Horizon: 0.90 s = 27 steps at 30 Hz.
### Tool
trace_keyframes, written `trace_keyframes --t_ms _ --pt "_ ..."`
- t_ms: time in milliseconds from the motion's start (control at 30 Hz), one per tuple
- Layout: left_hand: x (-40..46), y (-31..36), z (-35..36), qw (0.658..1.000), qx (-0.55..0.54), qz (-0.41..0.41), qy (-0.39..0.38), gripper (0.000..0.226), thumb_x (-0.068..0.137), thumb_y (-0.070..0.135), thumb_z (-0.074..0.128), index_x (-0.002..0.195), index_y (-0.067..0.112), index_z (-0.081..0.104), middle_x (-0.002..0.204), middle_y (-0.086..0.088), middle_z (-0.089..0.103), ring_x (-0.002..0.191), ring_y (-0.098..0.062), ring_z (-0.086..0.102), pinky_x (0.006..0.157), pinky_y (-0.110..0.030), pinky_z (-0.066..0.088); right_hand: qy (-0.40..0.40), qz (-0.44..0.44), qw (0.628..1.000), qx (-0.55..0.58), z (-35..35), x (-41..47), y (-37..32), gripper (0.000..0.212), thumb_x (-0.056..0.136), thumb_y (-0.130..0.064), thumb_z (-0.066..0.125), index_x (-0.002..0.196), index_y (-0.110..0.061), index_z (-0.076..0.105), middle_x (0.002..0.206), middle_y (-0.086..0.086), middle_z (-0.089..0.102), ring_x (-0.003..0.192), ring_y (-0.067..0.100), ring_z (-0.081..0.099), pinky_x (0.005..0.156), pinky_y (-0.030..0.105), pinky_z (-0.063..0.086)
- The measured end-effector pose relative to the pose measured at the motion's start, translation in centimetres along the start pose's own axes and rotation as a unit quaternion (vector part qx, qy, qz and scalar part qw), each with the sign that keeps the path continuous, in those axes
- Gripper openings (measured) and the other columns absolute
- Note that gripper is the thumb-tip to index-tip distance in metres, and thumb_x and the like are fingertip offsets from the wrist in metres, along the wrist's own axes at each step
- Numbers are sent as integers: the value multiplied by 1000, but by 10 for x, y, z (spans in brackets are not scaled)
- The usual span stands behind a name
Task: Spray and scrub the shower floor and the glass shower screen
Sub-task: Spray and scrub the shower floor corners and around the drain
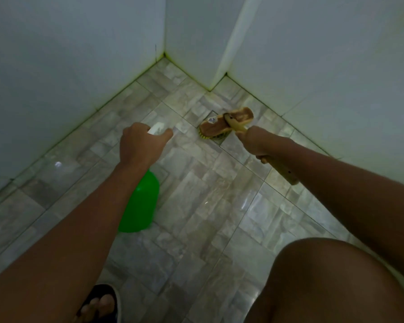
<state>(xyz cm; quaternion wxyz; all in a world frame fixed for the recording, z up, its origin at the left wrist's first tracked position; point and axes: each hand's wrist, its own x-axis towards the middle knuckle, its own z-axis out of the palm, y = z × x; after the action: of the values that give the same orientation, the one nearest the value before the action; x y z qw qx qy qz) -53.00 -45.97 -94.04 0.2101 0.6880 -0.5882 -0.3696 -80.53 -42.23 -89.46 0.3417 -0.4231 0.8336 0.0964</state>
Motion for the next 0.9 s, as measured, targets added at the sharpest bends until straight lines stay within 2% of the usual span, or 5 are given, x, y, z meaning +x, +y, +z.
trace_keyframes --t_ms 333,500,667,833,900 --pt "-3 -29 -48 992 1 -35 119 49 84 56 78 69 12 63 62 -1 55 63 -22 56 59 -31 36 12 -131 988 -75 -12 -12 -76 43 107 -40 30 86 -6 47 70 9 51 47 19 47 36 22 40" --pt "3 -45 -66 992 -36 -7 123 51 82 50 82 57 19 50 58 1 47 58 -19 49 59 -32 36 -9 -205 979 -1 -17 18 -176 48 105 -15 32 152 -19 28 85 16 45 55 15 48 46 29 47" --pt "-6 -48 -66 990 -27 -2 142 48 81 52 80 59 16 59 50 8 44 51 -12 46 53 -29 31 26 -129 991 -21 -21 72 -227 37 104 -17 35 134 4 42 89 24 58 55 25 52 43 30 41" --pt "-7 -49 -55 994 -31 48 94 59 83 53 79 55 12 48 51 6 40 56 -18 44 59 -31 32 5 -183 980 -77 -8 47 -184 32 104 -14 38 136 -15 40 92 14 52 60 27 54 47 35 51" --pt "-8 -40 -53 994 -37 60 83 55 85 50 80 60 10 51 53 5 41 50 -11 40 53 -29 30 -41 -189 973 -123 -4 25 -139 18 107 -24 35 107 -17 51 93 20 53 59 26 52 43 28 47"
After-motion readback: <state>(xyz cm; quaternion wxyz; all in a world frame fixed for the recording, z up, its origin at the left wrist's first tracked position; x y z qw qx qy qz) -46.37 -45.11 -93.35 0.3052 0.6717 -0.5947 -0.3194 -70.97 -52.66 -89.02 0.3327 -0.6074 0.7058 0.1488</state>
